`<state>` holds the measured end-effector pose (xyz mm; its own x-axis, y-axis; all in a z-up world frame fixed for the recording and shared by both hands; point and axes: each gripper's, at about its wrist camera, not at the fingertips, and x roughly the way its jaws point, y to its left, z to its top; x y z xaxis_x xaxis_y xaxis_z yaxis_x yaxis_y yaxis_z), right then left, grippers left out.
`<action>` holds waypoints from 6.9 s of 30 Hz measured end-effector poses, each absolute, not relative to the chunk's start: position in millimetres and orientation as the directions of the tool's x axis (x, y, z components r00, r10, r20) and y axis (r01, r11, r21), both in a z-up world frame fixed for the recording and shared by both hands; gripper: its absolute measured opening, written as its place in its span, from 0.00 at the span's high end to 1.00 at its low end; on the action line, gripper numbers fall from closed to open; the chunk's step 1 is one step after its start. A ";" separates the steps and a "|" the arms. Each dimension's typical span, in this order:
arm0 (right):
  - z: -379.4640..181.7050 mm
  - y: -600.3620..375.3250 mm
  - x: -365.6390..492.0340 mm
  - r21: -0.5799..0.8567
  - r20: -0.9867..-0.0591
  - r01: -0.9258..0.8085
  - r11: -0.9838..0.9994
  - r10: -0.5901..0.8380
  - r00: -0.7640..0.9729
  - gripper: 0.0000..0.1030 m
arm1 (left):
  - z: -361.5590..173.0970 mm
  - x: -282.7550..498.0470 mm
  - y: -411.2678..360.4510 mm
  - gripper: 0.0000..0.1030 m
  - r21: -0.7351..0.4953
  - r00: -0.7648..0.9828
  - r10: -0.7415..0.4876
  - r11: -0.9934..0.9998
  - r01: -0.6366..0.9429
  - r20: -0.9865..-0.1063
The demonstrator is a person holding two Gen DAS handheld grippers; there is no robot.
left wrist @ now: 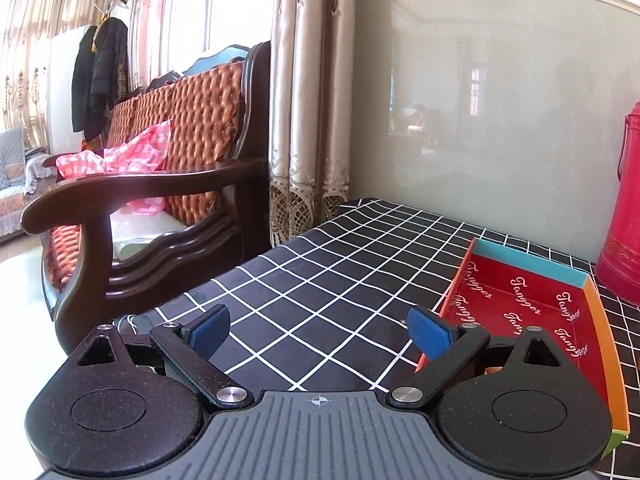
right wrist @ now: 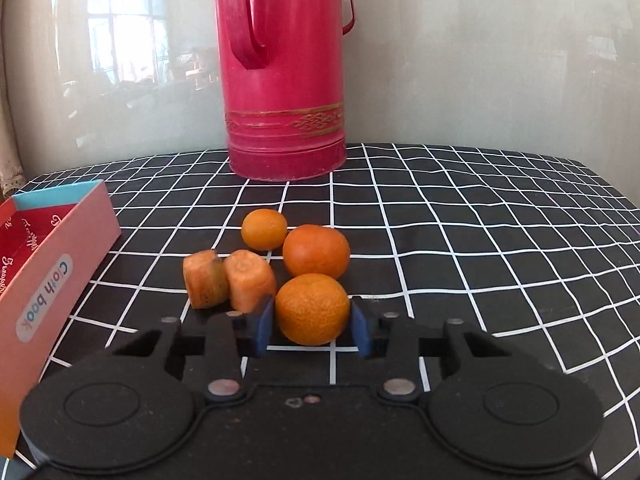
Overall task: Organize fruits
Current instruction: 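Grasp a large tangerine with the right gripper, then carry the tangerine with the right gripper into the box and release, then reach the left gripper to an orange cylindrical piece and close on it, then carry the orange piece with the left gripper into the box and open, then grasp the other orange cylindrical piece with the right gripper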
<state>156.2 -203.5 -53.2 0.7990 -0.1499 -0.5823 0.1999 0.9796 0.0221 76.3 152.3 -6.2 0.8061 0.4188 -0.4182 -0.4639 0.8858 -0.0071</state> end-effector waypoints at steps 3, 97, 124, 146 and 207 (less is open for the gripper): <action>-50.0 -198.8 151.1 0.035 -0.564 0.176 0.984 -0.125 0.816 0.69 | -6.3 77.1 149.8 0.08 -0.004 0.807 0.418 0.887 -0.461 -0.417; -19.8 -298.9 77.1 0.013 -0.407 0.386 0.922 -0.348 0.844 0.06 | -46.0 188.7 -112.5 0.43 0.028 0.813 -0.175 0.973 0.229 -0.556; -17.9 -298.2 72.6 0.015 -0.401 0.350 0.936 -0.316 0.860 0.06 | -35.9 167.9 -91.8 0.45 0.053 0.883 -0.012 0.998 0.042 -0.468; -16.8 -299.1 71.3 0.011 -0.397 0.352 0.936 -0.319 0.861 0.06 | -51.4 172.6 -128.8 0.77 0.087 0.823 -0.142 0.970 0.226 -0.550; -55.8 -193.3 187.3 0.106 -0.598 0.093 0.990 -0.012 0.801 0.74 | 3.5 81.7 165.1 0.10 -0.070 0.800 0.449 0.855 -0.514 -0.398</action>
